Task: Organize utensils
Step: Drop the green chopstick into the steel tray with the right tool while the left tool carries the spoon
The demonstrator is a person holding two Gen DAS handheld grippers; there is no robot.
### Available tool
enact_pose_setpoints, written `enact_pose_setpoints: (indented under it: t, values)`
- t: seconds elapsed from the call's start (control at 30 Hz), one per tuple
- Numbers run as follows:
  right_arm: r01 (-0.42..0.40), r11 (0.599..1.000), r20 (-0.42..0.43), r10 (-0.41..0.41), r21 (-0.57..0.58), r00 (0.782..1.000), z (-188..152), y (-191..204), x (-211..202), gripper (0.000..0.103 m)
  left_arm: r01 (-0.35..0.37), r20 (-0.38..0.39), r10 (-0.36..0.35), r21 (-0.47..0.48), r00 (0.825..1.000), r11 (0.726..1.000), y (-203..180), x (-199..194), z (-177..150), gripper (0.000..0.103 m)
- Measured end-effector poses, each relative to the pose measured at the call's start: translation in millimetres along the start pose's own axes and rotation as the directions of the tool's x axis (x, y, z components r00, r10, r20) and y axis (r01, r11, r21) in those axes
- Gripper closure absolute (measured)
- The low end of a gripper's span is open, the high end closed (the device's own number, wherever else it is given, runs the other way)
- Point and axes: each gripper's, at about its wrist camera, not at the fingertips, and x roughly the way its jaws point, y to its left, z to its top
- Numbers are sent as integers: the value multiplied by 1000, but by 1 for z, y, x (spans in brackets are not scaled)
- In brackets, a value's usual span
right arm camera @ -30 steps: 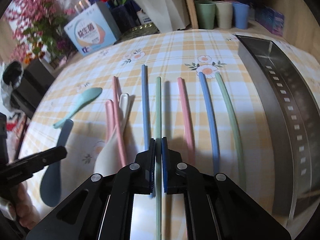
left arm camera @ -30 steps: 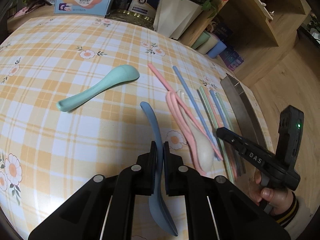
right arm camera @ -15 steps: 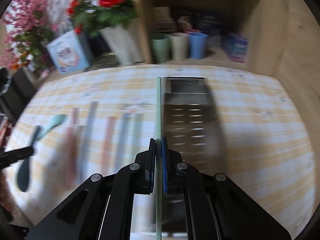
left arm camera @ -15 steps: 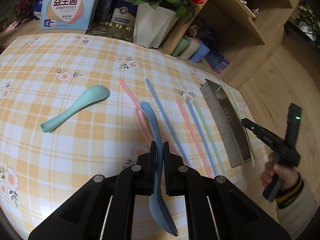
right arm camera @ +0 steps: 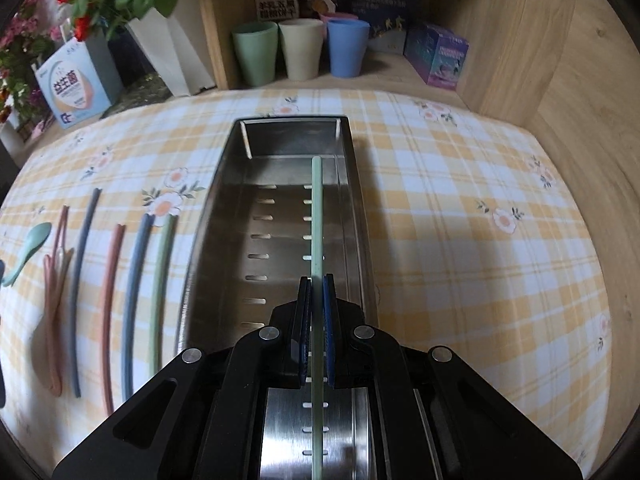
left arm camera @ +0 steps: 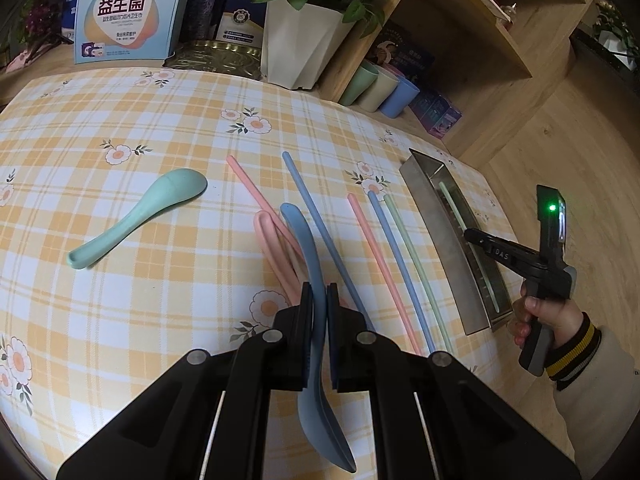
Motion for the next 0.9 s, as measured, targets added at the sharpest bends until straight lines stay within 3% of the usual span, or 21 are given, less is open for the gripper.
enact_pose_setpoints:
  t: [0.27,0.47,0.7,0.9]
  values:
    - [53,998,-51,-55,-29,997,0,6,9,97,2,-10,-2,-11,1000,1000,3,1,0,96]
    - [51,999,-56,-51,-2,997,0,5,8,96,-4,-27,3,-14,1000,1000,1,4,2,96]
    - [22,1000,-19,-22,13,1000,4,3,-11,95,3,-31,-3,5,1000,1000,-14,9,10,96]
    - [-32,999,36,31,30,999,3,-8,-42,95,39,-53,-36,46,998,998,-51,25,22,96]
